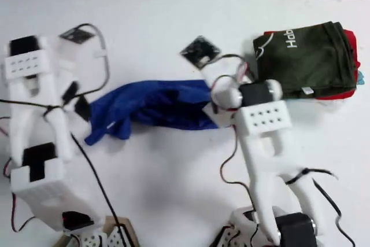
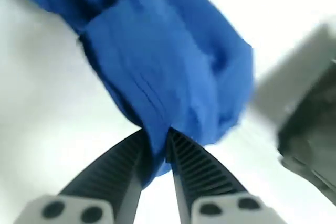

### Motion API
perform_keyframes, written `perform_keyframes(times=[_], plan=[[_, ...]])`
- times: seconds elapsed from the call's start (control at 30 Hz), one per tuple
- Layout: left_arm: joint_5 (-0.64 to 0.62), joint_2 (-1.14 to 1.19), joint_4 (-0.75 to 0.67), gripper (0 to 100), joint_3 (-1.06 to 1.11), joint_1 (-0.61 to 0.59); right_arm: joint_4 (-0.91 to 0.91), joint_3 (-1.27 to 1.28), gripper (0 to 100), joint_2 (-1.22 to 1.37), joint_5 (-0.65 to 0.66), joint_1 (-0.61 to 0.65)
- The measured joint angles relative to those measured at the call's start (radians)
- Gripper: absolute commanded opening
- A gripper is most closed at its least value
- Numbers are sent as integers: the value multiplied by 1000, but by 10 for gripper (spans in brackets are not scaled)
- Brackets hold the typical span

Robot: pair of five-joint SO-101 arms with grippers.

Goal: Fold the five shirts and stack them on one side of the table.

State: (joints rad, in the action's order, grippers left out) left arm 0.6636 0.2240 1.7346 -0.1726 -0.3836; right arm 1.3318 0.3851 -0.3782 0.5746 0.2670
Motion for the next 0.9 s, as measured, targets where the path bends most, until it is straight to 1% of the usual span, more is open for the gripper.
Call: perform_keyframes(times=[0.13, 0.23, 0.3, 0.4, 0.6, 0.73, 0.9], plan=[[-9, 0, 9, 238, 0, 101, -5, 0, 18, -5, 43, -64], [-9, 0, 26, 238, 2, 169, -35, 2, 18, -5, 44, -98], [-3, -17, 26, 238, 38, 186, -49, 2, 18, -5, 49, -110], [54, -77, -5, 238, 132, 183, -64, 2, 18, -5, 60, -126], [138, -199, -203, 238, 396, 184, -89, 2, 18, -5, 86, -127], [149, -278, -341, 238, 574, 183, -91, 2, 18, -5, 91, -127], [150, -299, -543, 238, 744, 183, -91, 2, 18, -5, 91, -127]])
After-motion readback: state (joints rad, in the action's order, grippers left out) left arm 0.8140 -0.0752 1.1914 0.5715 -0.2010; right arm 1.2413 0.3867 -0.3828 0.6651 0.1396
